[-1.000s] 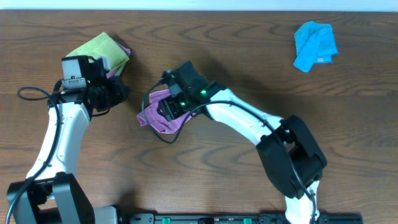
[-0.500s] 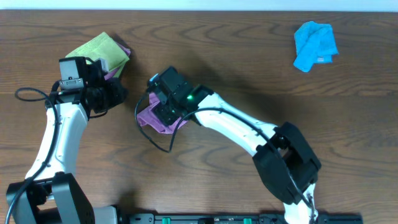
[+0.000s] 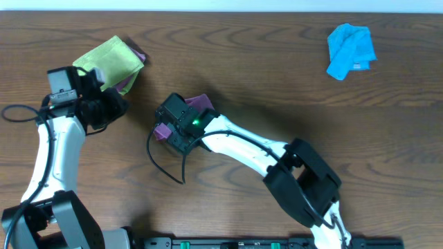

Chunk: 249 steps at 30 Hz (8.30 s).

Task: Fold the cloth

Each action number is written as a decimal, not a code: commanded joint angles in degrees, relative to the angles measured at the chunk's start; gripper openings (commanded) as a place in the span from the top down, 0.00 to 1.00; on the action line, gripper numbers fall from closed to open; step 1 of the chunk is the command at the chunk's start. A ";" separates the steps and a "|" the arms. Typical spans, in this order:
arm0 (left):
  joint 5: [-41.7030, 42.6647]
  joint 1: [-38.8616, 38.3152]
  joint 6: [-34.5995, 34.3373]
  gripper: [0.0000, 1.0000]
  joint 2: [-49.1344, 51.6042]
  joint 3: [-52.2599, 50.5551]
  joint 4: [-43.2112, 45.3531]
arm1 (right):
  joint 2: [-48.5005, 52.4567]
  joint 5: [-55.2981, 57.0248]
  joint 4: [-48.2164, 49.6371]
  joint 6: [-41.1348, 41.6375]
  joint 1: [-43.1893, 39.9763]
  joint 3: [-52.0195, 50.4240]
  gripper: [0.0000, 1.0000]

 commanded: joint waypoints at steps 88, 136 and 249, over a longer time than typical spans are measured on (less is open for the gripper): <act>27.39 -1.75 0.96 0.15 -0.98 -3.26 -12.09 | -8.66 -0.37 -23.63 24.79 -33.22 5.16 0.48; 12.55 -34.86 -35.89 0.16 10.29 -28.20 56.87 | -12.33 -26.73 -25.18 4.26 -41.81 5.16 0.50; 46.12 -11.15 -34.16 0.94 25.99 27.54 36.30 | -21.27 -13.66 -3.65 10.95 -41.13 4.31 0.99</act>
